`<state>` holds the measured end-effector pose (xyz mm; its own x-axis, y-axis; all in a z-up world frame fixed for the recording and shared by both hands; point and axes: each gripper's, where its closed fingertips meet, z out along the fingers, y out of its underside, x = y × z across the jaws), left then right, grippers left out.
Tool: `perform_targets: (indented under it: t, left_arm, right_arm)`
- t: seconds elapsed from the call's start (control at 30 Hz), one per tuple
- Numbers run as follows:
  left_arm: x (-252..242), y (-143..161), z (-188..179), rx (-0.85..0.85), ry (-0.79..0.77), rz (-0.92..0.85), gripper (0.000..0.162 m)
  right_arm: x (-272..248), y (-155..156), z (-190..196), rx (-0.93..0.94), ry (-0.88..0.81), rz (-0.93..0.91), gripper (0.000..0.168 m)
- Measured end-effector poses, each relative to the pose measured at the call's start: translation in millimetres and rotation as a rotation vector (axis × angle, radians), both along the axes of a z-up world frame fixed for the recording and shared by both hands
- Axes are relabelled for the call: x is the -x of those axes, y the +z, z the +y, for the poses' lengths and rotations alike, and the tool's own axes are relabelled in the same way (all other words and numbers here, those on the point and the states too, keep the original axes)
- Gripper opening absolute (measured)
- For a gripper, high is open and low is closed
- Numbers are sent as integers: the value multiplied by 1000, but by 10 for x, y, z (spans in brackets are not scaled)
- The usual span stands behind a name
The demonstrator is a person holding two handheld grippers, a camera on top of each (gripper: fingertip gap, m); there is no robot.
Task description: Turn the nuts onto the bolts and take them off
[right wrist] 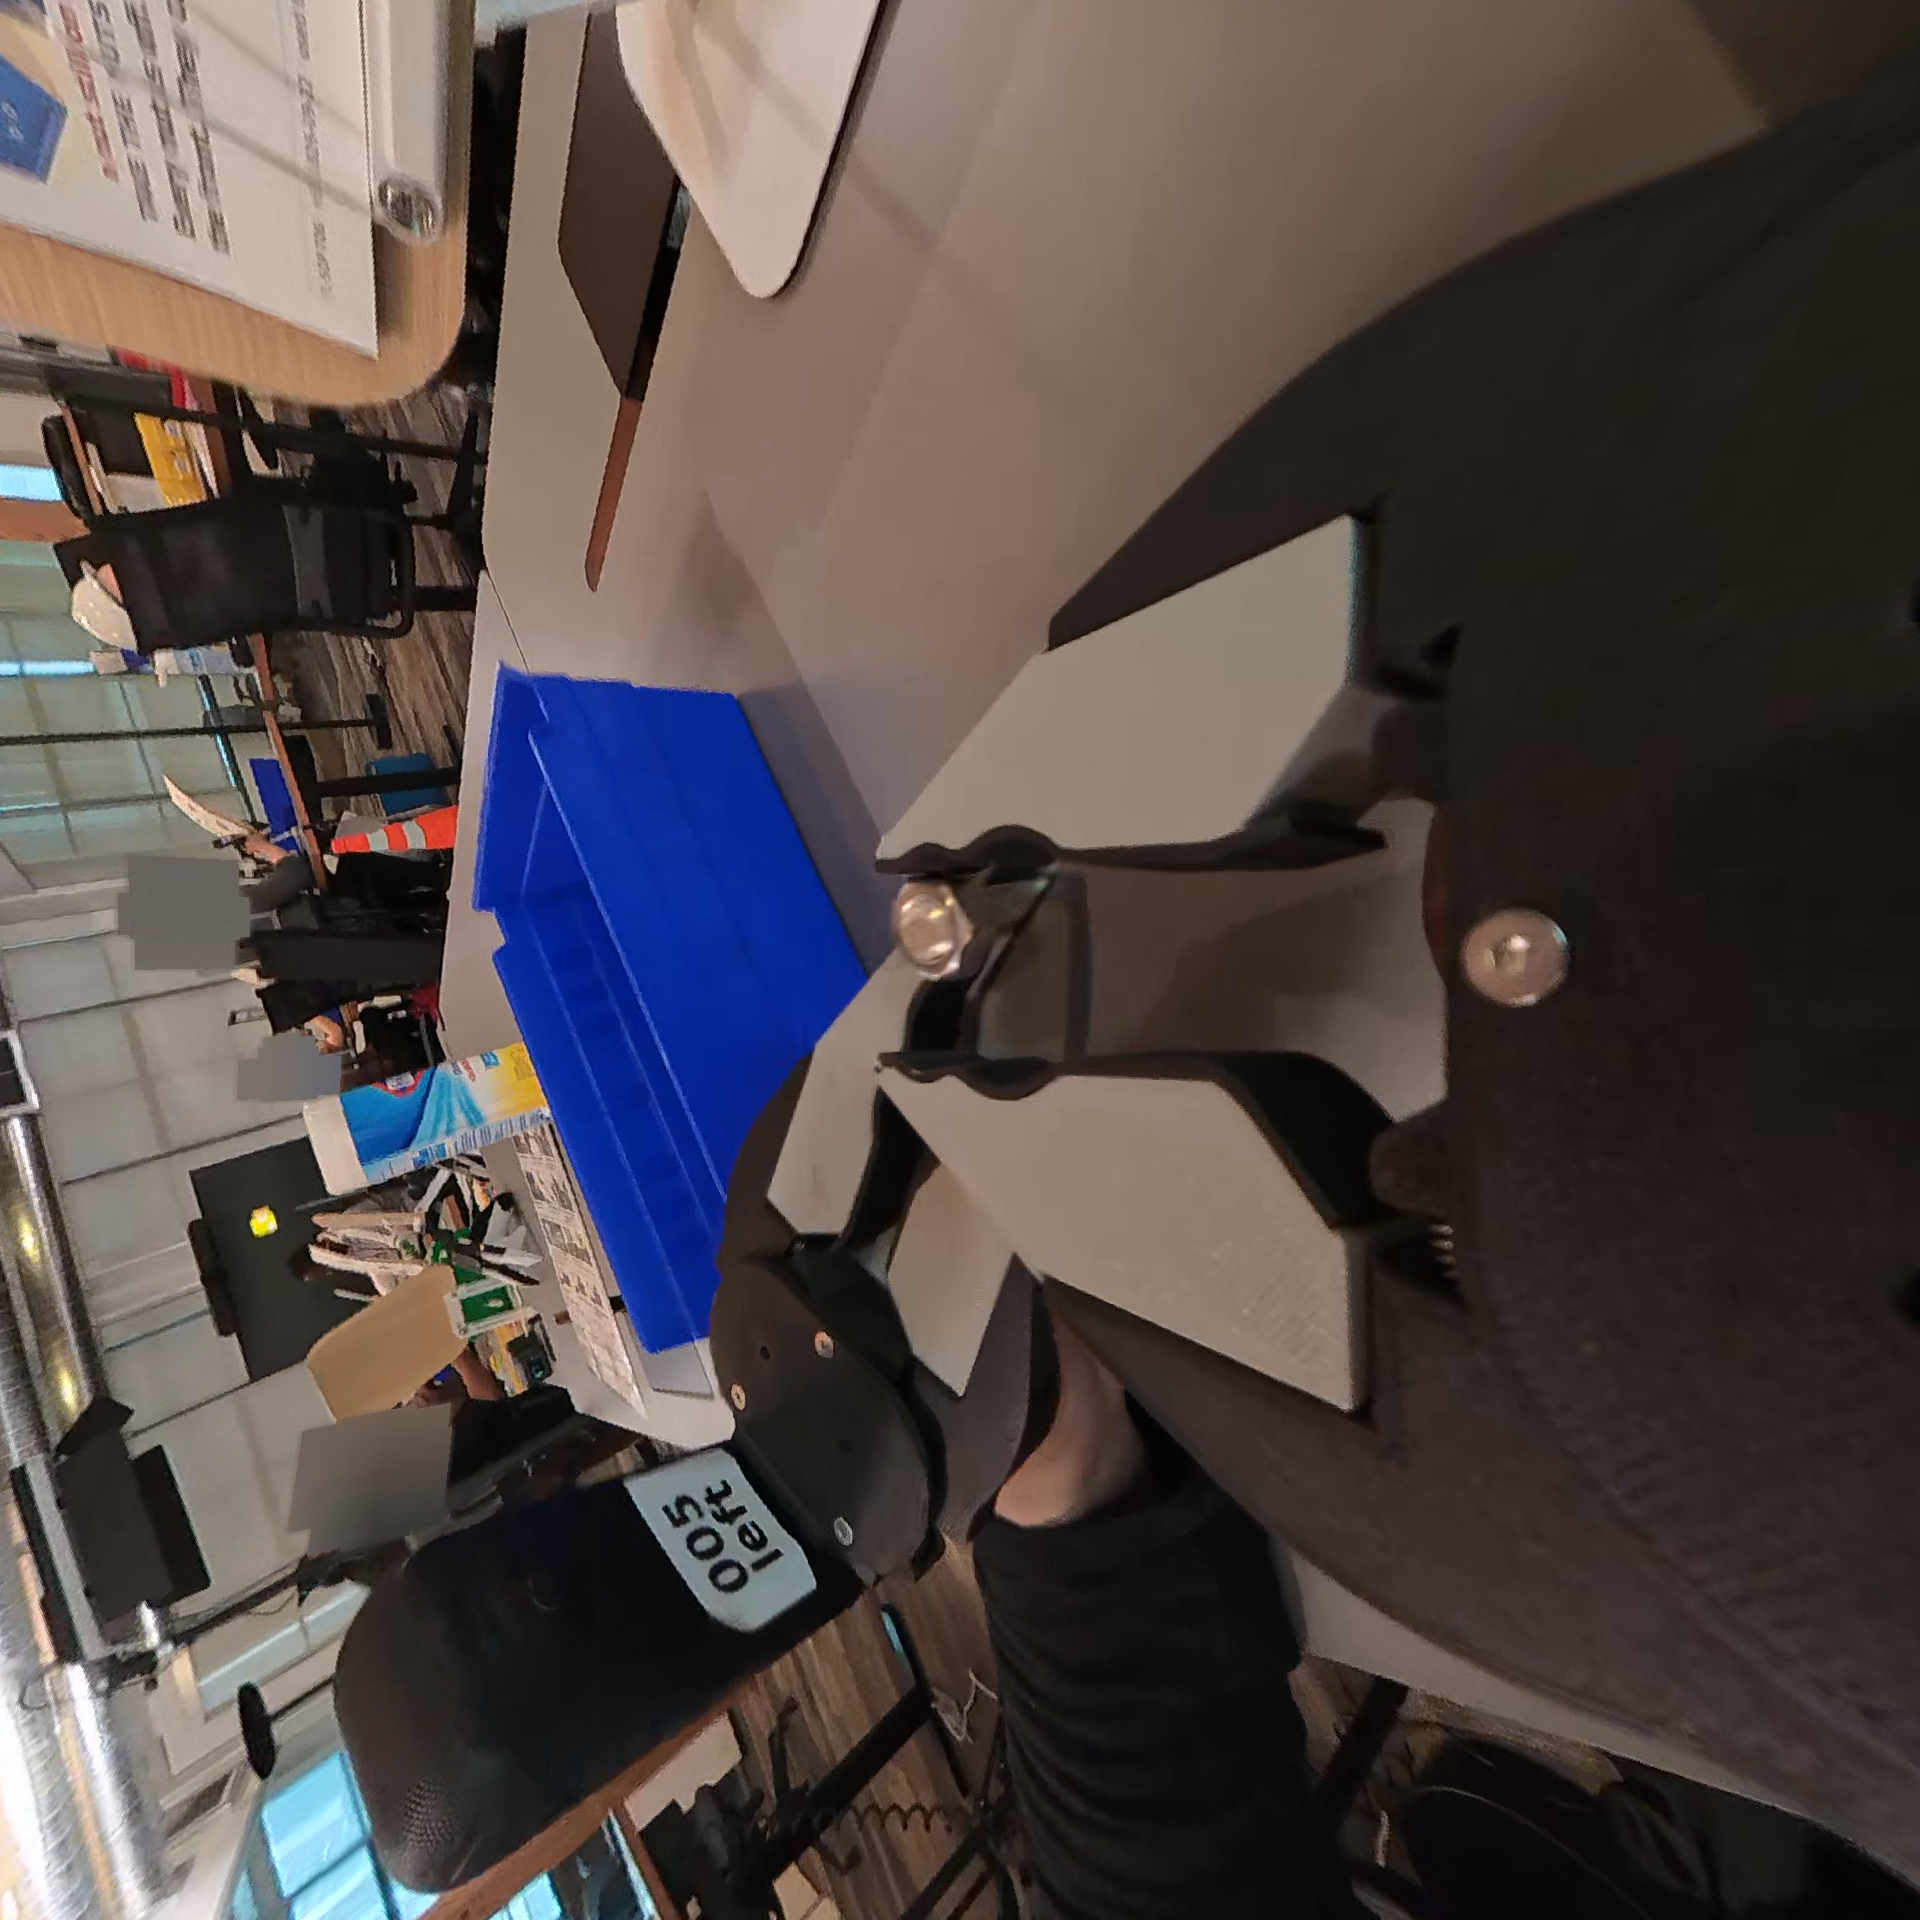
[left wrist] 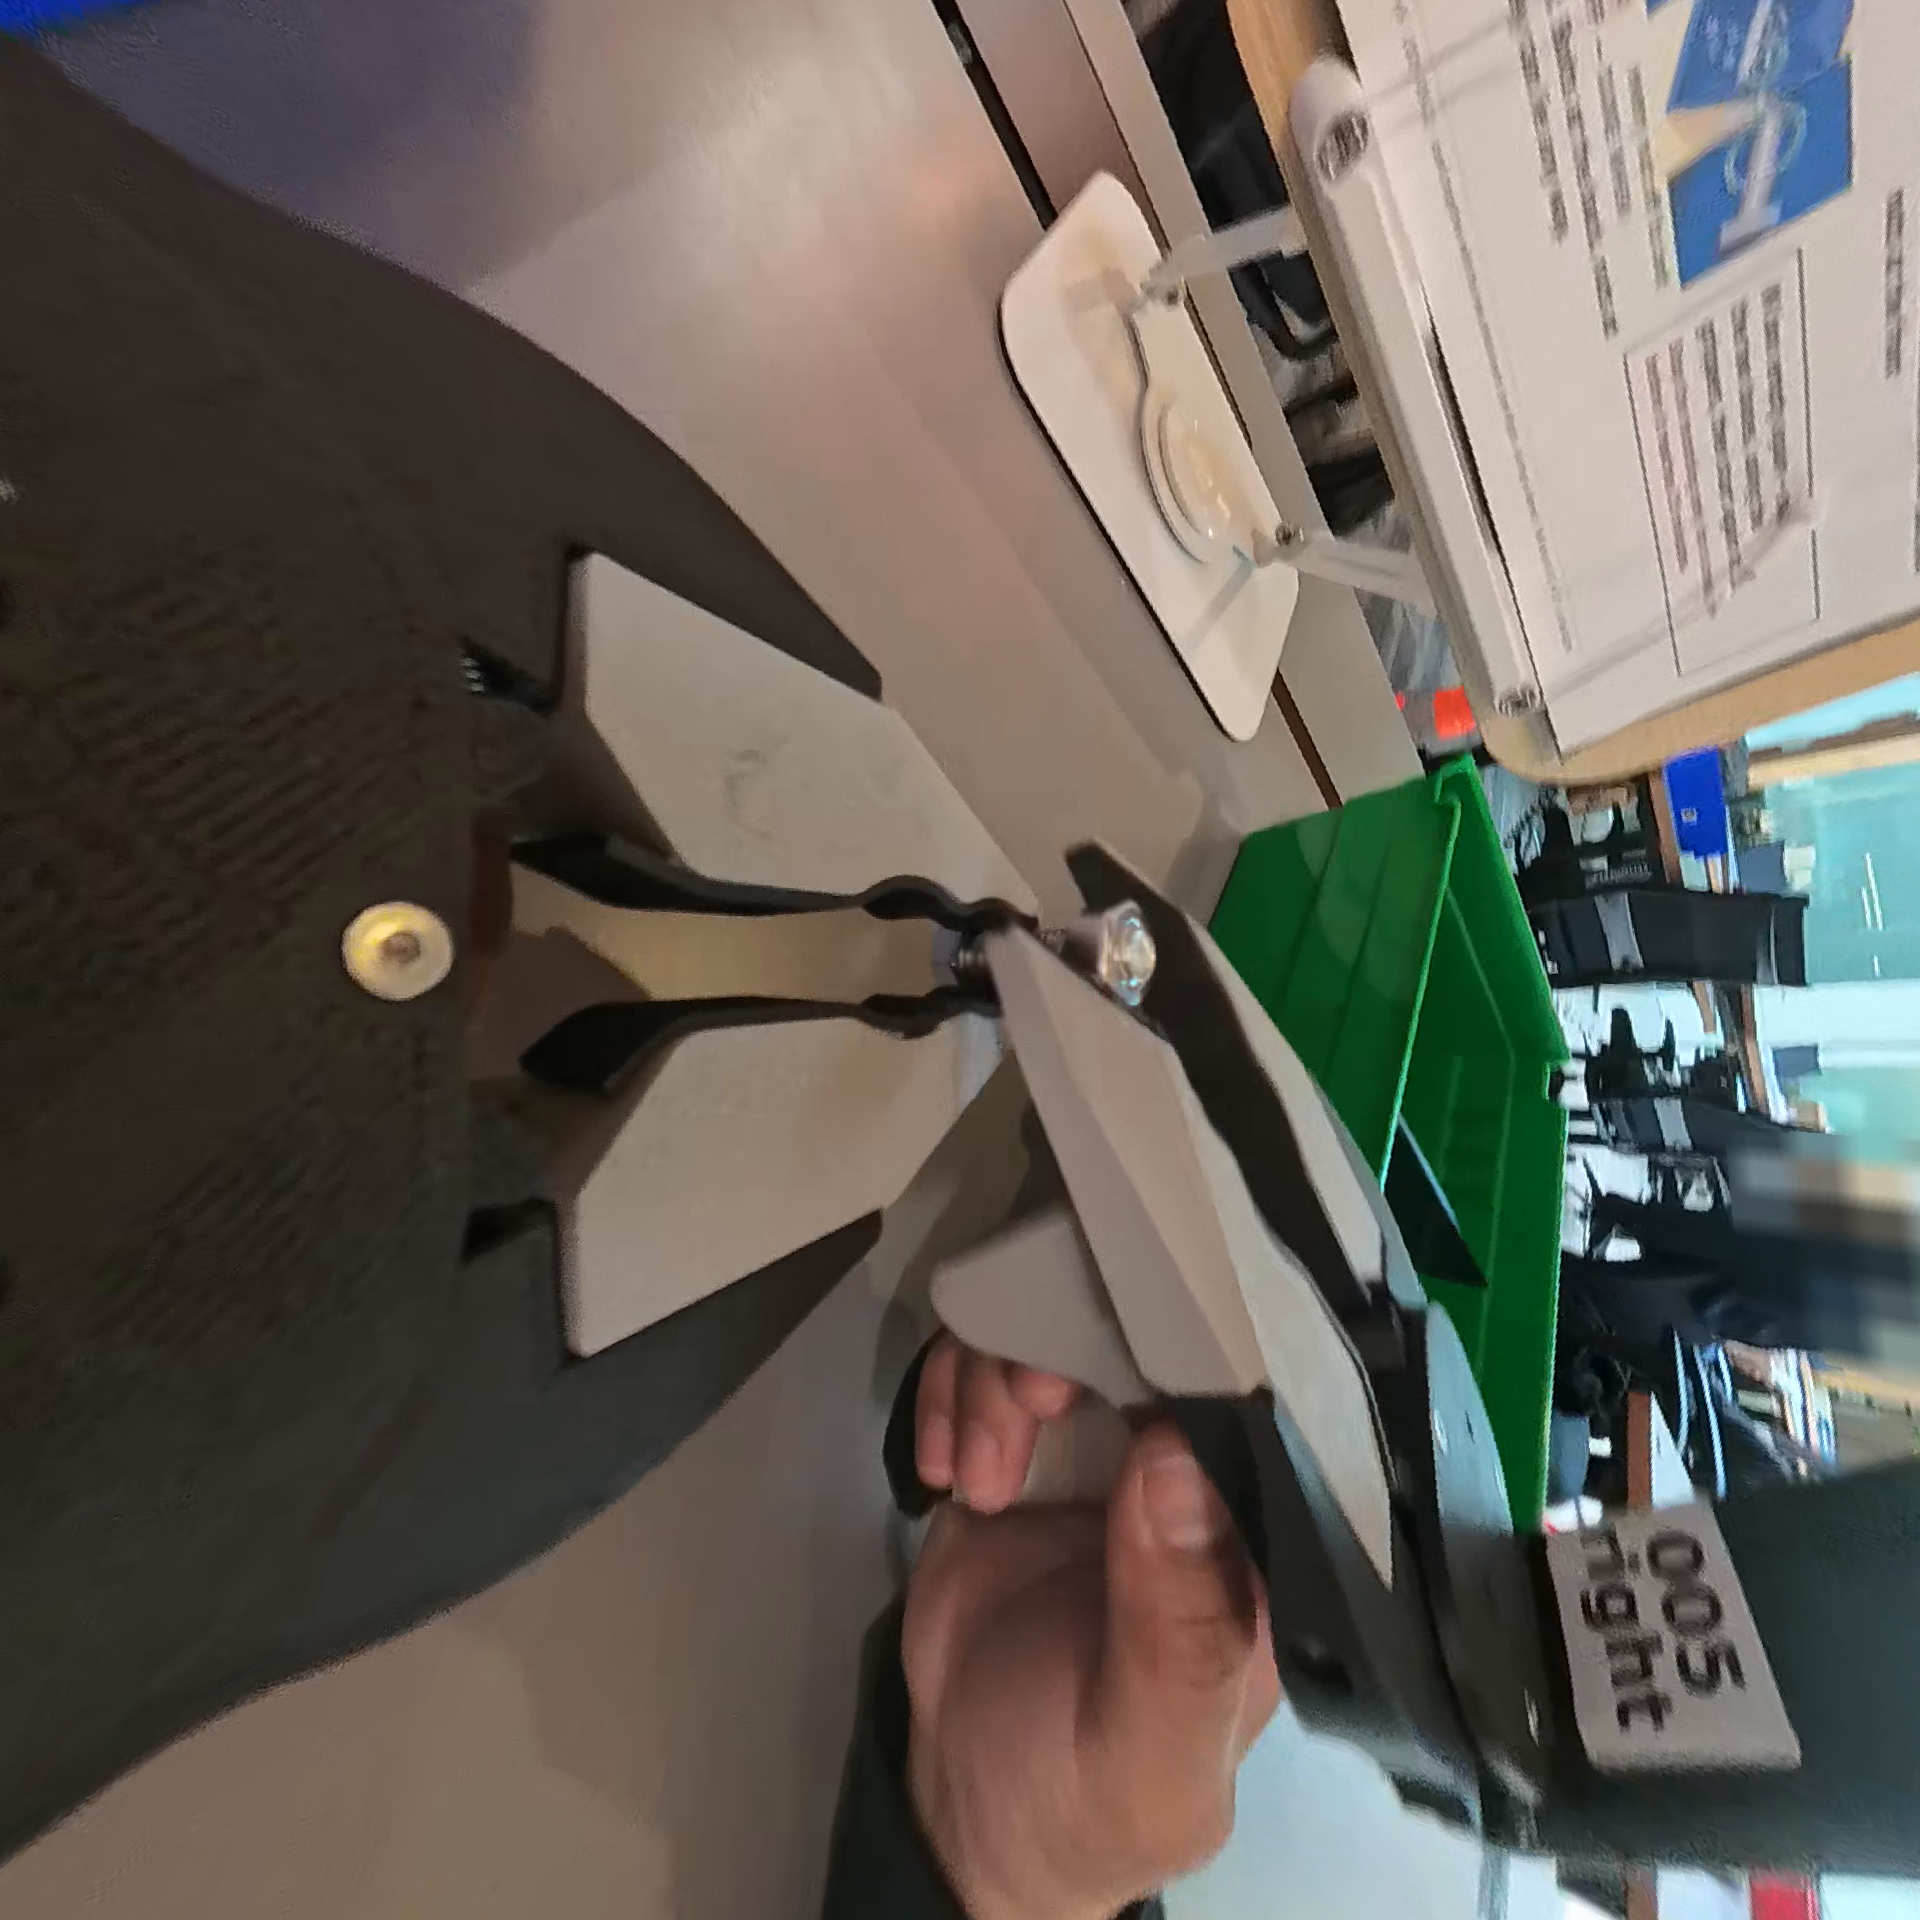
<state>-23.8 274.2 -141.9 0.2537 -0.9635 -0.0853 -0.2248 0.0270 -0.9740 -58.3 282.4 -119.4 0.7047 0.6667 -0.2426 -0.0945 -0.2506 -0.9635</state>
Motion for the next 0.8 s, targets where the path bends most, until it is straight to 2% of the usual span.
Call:
perform_targets:
  t: [0.03,0.13,0.3,0.37,0.5,0.7,0.8]
  left_arm:
    - [-26,-2,-53,-14,-19,3,6]
    - [-50,-33,-70,-64,-12,33,6]
    - [74,42,145,-28,78,-11,6]
    - [76,60,139,-12,71,-25,6]
    - [-21,18,-33,-37,1,-1,6]
    - [49,43,105,-30,65,-13,6]
    - [81,81,138,-17,73,-30,6]
  right_arm:
    - [31,6,-12,-7,12,-1,35]
    - [22,-8,-1,-16,-10,-34,36]
    - [-67,56,9,-39,-41,-20,34]
    - [-27,47,-9,-34,-17,-17,34]
    - [75,35,-38,-47,11,-34,49]
    - [-77,86,9,-64,-57,-22,42]
    - [-64,92,-4,-50,-30,4,36]
